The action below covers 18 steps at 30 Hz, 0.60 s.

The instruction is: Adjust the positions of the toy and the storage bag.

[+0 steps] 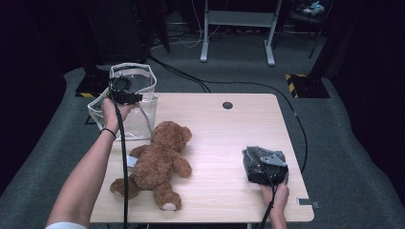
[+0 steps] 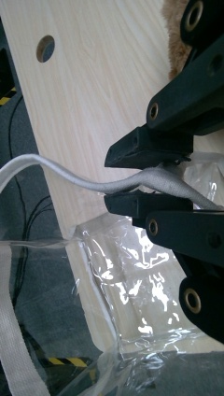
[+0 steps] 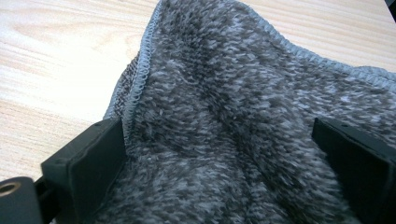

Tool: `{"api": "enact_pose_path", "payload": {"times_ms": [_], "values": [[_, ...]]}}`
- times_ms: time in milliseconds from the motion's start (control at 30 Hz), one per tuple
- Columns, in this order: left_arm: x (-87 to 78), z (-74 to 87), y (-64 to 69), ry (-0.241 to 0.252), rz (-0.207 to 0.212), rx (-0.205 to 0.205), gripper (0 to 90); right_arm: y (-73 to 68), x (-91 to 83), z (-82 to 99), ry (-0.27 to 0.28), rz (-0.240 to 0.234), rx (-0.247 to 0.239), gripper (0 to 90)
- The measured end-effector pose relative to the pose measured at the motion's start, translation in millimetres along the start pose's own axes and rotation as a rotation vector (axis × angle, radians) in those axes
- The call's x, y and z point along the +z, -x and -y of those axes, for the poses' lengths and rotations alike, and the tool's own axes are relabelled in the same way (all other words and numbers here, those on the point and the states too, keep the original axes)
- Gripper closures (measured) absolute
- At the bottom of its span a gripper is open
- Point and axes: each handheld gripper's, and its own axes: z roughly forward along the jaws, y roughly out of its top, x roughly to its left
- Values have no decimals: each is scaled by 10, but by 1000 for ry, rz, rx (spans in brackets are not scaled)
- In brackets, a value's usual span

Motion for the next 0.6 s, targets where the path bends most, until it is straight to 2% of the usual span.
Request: {"api": "enact_pose_path", "payload": {"times_ms": [67,267,300,433,600], "values": [[7,-3,-9,10,20,-10,769,-1,0,0,0,1,0,37],[40,-20,33,31,54,1,780,-3,0,0,0,1,-1,37],[55,-22,64,43,54,-12,781,-2,0,0,0,1,-1,37],[93,-55,140,52,70,19,785,-3,0,0,0,2,-1,37],[136,-86,221,68,95,35,788,-3,-1,0,0,2,-1,38]]}}
